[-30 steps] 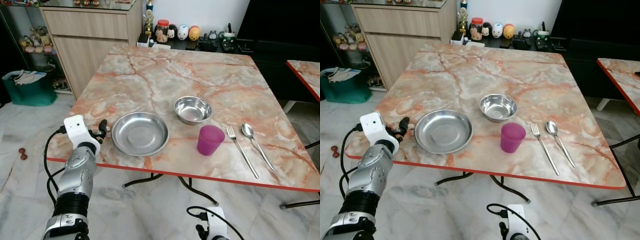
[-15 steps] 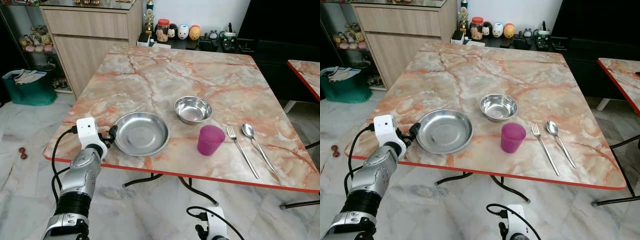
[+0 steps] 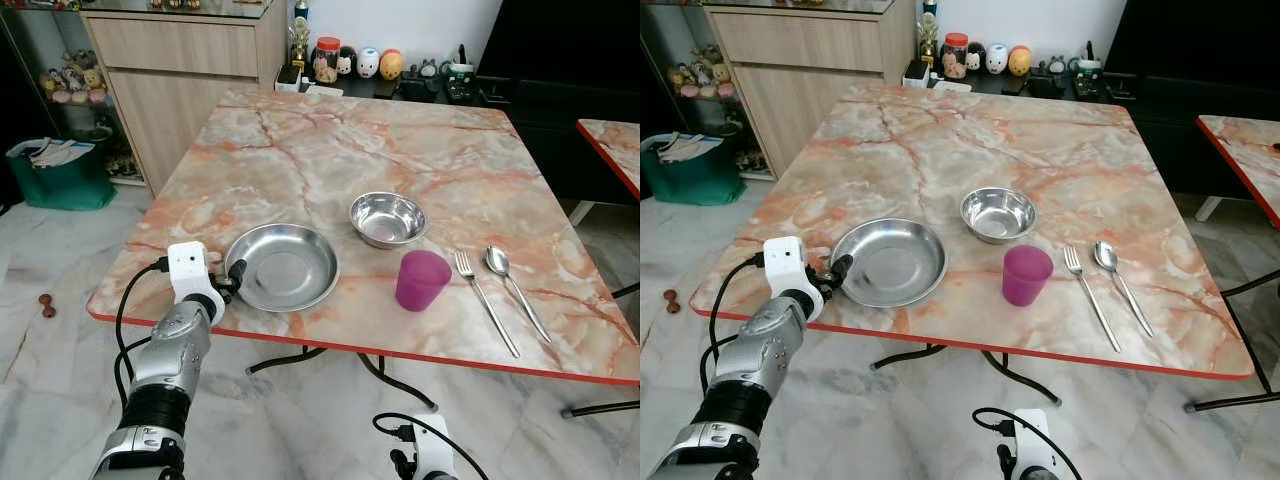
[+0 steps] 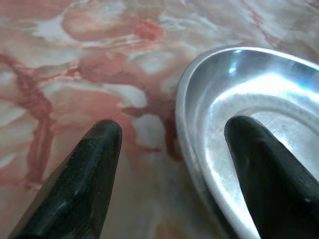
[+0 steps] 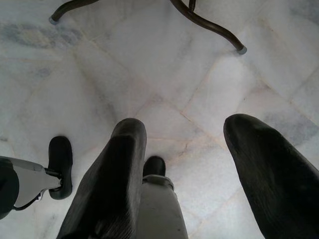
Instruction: Setting the table
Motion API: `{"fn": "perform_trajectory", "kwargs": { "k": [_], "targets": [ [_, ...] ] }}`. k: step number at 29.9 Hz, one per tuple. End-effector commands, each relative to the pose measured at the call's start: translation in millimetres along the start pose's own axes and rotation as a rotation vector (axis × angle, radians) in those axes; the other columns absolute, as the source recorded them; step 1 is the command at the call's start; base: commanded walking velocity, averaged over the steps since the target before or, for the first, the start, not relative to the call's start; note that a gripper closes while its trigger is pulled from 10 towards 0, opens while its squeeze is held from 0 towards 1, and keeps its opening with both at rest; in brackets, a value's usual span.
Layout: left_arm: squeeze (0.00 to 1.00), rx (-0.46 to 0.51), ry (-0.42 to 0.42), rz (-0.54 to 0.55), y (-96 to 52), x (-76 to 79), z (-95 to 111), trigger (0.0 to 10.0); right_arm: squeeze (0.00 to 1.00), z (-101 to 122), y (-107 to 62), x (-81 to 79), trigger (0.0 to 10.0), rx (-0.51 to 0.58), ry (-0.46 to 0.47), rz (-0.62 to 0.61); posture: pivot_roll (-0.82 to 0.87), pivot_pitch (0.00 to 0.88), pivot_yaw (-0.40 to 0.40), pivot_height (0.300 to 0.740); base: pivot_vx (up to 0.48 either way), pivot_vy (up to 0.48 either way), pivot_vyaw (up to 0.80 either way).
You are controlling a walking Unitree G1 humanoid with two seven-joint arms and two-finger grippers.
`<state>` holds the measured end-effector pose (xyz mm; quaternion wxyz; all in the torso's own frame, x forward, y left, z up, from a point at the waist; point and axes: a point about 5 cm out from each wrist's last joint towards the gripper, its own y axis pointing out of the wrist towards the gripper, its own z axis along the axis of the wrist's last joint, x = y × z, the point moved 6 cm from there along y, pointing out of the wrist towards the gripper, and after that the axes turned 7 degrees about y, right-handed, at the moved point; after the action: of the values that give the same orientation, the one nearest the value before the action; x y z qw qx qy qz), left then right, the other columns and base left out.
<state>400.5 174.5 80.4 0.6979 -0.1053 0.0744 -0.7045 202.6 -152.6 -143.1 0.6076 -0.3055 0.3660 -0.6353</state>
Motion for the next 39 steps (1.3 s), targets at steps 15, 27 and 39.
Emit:
{"fn": "perform_trajectory", "kwargs": {
  "k": [15,27,39],
  "targets": [
    [0.00,0.021,0.019,0.020,7.9,4.8,10.5,10.0,0.00,1.9,0.4,1.2,10.0,-0.001,-0.004,0.000,0.09,0.000,-0.063,0.740,0.000,0.000,0.00],
    [0.00,0.013,0.025,0.025,11.5,7.2,11.0,10.0,0.00,1.8,0.4,1.0,10.0,-0.003,-0.002,0.001,0.09,0.000,-0.061,0.740,0.000,0.000,0.00],
    [0.00,-0.003,0.038,0.035,13.2,8.0,8.8,10.0,0.00,2.2,0.5,1.1,10.0,-0.004,-0.002,0.001,0.09,0.000,-0.060,0.740,0.000,0.000,0.00]
  ]
}}
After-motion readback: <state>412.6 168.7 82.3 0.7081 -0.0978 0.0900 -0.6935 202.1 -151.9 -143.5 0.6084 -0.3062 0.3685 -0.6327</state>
